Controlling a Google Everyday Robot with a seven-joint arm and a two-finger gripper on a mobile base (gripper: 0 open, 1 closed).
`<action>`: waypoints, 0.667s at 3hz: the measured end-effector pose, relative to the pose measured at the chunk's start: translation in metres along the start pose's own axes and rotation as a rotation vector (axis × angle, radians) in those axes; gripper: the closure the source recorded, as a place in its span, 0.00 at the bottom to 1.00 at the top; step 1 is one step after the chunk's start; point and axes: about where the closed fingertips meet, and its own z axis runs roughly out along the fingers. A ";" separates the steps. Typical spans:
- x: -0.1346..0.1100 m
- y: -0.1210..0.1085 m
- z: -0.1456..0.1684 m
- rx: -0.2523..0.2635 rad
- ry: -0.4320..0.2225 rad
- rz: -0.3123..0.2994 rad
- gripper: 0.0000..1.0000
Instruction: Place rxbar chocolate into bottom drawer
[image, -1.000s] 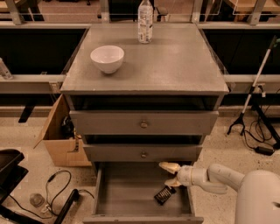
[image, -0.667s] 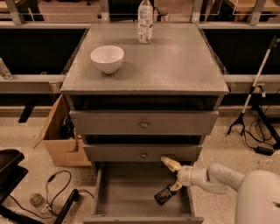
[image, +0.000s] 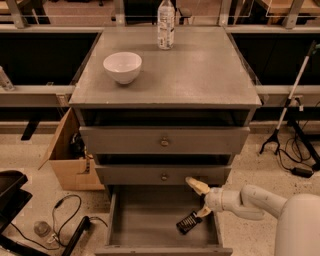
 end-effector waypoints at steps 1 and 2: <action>0.018 0.017 -0.043 0.034 -0.017 -0.076 0.00; 0.052 0.033 -0.098 0.134 -0.012 -0.119 0.00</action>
Offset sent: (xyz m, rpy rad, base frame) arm -0.1011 -0.1055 0.1962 -0.3309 -0.0809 0.1350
